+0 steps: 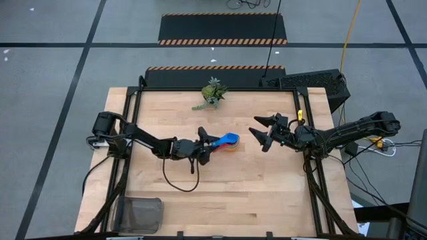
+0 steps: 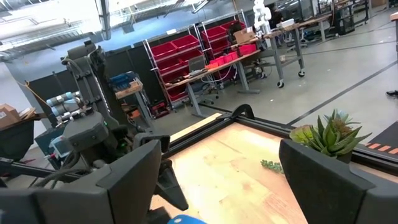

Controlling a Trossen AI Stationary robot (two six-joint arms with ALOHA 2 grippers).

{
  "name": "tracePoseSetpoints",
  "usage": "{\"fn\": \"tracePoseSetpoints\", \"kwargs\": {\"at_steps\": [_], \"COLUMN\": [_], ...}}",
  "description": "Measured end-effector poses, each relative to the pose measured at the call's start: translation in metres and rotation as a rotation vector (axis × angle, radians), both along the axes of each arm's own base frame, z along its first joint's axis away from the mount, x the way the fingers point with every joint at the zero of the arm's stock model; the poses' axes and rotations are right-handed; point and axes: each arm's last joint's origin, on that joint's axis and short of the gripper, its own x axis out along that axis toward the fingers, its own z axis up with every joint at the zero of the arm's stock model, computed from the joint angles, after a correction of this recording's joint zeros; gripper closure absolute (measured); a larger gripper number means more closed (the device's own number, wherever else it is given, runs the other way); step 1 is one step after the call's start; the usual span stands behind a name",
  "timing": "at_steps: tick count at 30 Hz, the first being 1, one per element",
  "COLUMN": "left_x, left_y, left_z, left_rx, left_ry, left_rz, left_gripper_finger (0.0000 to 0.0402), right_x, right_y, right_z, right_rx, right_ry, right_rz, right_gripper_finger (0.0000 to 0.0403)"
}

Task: Nest measuring cups in basket
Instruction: Stack the blue measuring cup on top of the red measuring cup

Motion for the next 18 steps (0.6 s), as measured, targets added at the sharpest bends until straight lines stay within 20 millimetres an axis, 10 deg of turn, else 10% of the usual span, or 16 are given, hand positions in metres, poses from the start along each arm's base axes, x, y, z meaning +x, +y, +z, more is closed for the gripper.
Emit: {"fn": "tracePoseSetpoints", "kwargs": {"at_steps": [18], "left_x": [-0.021], "left_y": [-0.005], "left_z": [0.046], "left_rx": [-0.442], "left_ry": [-0.074], "left_rz": [-0.001], "left_gripper_finger": [0.0215], "right_x": [0.000], "right_y": [0.002], "right_z": [0.003], "right_rx": [0.004], "right_ry": [-0.037], "right_rz": [0.053], "right_gripper_finger": [0.0085]}}
